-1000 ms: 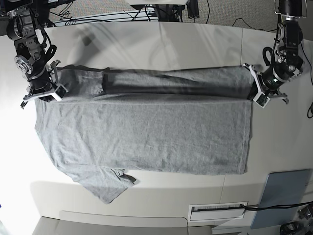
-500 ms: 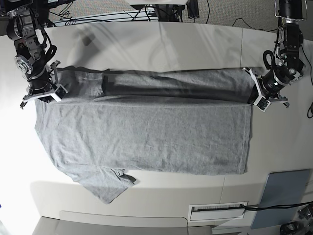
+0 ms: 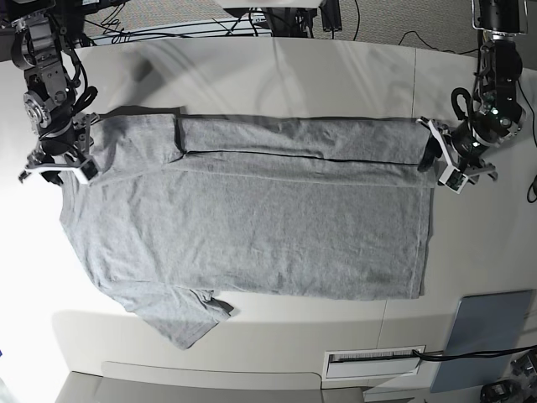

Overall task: Fold the T-shirt properly
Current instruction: 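Drag the shirt toward the robot with both grippers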

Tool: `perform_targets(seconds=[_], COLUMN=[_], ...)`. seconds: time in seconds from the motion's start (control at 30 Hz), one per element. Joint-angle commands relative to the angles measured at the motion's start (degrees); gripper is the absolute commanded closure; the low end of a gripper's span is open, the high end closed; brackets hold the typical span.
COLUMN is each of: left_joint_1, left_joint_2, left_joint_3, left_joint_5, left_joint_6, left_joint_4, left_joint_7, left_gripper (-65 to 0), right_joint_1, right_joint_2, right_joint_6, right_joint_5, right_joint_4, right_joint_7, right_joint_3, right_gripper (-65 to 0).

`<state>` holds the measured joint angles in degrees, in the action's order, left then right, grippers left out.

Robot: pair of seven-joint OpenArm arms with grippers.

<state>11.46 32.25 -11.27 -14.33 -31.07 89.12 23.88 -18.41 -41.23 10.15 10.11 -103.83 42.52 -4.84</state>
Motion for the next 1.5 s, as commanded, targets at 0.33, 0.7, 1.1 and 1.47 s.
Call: perform_targets(seconds=[0.33,0.7,1.1,1.47], left_joint_1=[4.02,-0.74,10.54,22.67], left_joint_2=[-2.69,-8.13,-6.29,-5.90], left_joint_3=[-0.50,-0.48,-0.68,-9.05], left_joint_5=[-9.09,-9.97,-9.94,-12.70], left_joint_6=[14.75,10.71,7.21,0.66], left_joint_4=[0.63,-10.71,-10.38,-8.15], left_joint_7=[2.12,1.86,5.60,4.66], left_gripper=[0.0,0.0,0.0,0.0], right_joint_1=[-0.76,-0.35,-10.43,-21.73], right_joint_2=[7.91,10.95,10.88,10.88], right_joint_6=[-7.98,-5.29,-5.33,-8.33], right_joint_5=[-8.74,-9.29,-5.51,-1.01], right_joint_4=[1.73,13.11,10.97,3.52], right_joint_7=[0.98,-3.63,-4.31,-4.61], right_joint_3=[4.20,4.31,4.33,4.33], right_gripper=[0.0,0.0,0.0,0.0])
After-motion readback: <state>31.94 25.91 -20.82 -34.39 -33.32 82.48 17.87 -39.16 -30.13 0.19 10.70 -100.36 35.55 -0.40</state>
